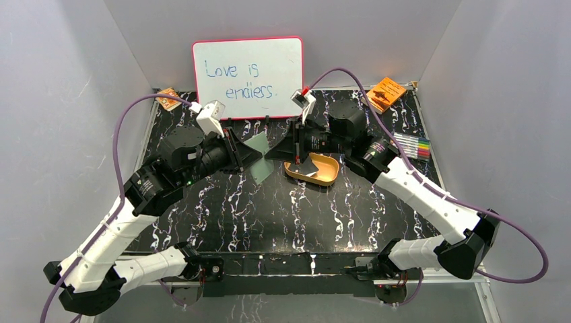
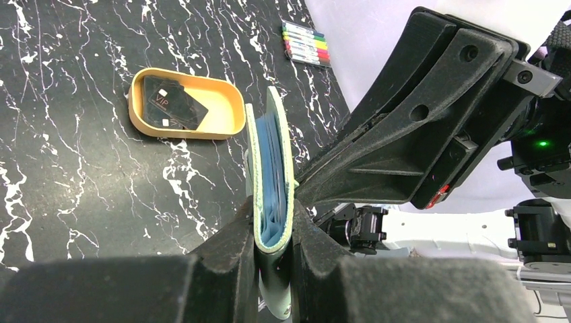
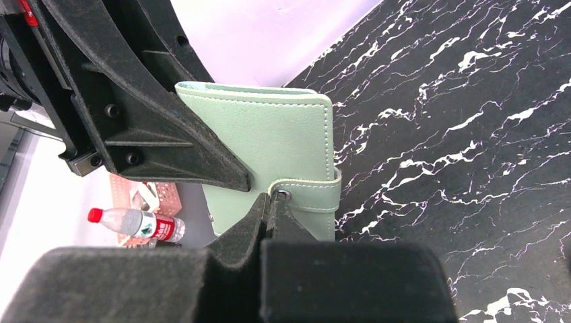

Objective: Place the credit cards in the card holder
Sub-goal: Close the card holder.

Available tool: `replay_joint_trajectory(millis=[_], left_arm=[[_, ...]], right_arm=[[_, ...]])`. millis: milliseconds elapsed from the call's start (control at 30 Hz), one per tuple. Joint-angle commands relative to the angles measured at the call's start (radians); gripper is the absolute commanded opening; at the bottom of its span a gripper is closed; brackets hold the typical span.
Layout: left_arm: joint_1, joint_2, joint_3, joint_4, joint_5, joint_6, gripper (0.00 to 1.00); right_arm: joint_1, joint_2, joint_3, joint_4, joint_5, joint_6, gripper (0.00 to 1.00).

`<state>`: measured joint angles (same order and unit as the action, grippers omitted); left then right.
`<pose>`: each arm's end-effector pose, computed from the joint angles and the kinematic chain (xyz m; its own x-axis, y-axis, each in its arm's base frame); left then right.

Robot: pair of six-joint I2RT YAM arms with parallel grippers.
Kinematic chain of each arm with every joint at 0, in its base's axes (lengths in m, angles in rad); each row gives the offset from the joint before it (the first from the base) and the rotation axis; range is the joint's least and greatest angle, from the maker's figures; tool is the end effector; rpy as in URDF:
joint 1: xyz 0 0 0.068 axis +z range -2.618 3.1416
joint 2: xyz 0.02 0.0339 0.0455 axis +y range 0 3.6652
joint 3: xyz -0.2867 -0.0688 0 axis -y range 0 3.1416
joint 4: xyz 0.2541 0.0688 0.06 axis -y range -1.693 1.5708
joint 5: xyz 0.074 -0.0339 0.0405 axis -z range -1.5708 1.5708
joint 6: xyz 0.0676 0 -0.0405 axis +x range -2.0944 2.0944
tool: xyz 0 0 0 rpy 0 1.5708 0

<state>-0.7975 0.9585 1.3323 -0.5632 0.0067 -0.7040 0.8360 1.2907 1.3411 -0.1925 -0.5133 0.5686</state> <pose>0.1456 -0.1498 0.4701 -0.5664 -0.3464 -0.7478 0.4639 0.6160 -0.6367 0.1920 0.2619 0.4429 -0.6035 0.0317 -0.7967 -0.7681 0.2448 0.5916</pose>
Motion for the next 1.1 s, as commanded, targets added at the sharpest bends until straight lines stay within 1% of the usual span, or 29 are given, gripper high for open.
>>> replay_joint_trajectory(millis=[0, 33, 167, 233, 433, 533, 633, 700, 767, 833, 900, 1067], left_arm=[[-0.052, -0.007, 0.034, 0.289, 0.261, -0.040, 0.00], [-0.052, -0.012, 0.038, 0.268, 0.233, -0.026, 0.00], [-0.052, -0.026, 0.039, 0.188, 0.114, 0.020, 0.00], [-0.052, -0.032, 0.032, 0.171, 0.085, 0.030, 0.00], [-0.054, -0.036, 0.013, 0.163, 0.048, 0.034, 0.00], [-0.052, -0.050, 0.008, 0.147, 0.009, 0.034, 0.00], [-0.052, -0.071, -0.002, 0.133, -0.055, 0.032, 0.00], [-0.052, -0.090, -0.010, 0.130, -0.081, 0.032, 0.00], [-0.052, -0.114, -0.028, 0.135, -0.095, 0.031, 0.00], [-0.052, -0.145, -0.049, 0.150, -0.094, 0.028, 0.00], [-0.053, -0.170, -0.071, 0.176, -0.072, 0.028, 0.00], [-0.053, -0.223, -0.099, 0.278, 0.093, 0.071, 0.00]], right_arm=[[0.081, 0.027, -0.007, 0.060, -0.008, -0.010, 0.00], [0.080, 0.015, -0.010, 0.061, -0.009, -0.010, 0.02], [0.081, -0.013, -0.010, 0.049, -0.018, -0.010, 0.25], [0.081, -0.026, -0.008, 0.046, -0.025, -0.009, 0.34], [0.080, -0.058, 0.012, 0.040, -0.075, -0.001, 0.54], [0.080, -0.098, 0.059, -0.024, -0.102, -0.044, 0.64], [0.081, -0.156, 0.108, -0.137, -0.066, -0.128, 0.68], [0.081, -0.204, 0.113, -0.191, 0.007, -0.171, 0.70], [0.080, -0.254, 0.091, -0.201, 0.085, -0.190, 0.71], [0.081, -0.307, 0.031, -0.150, 0.125, -0.179, 0.73], [0.081, -0.342, -0.037, -0.083, 0.119, -0.152, 0.74], [0.080, -0.350, -0.104, 0.047, 0.046, -0.096, 0.78]])
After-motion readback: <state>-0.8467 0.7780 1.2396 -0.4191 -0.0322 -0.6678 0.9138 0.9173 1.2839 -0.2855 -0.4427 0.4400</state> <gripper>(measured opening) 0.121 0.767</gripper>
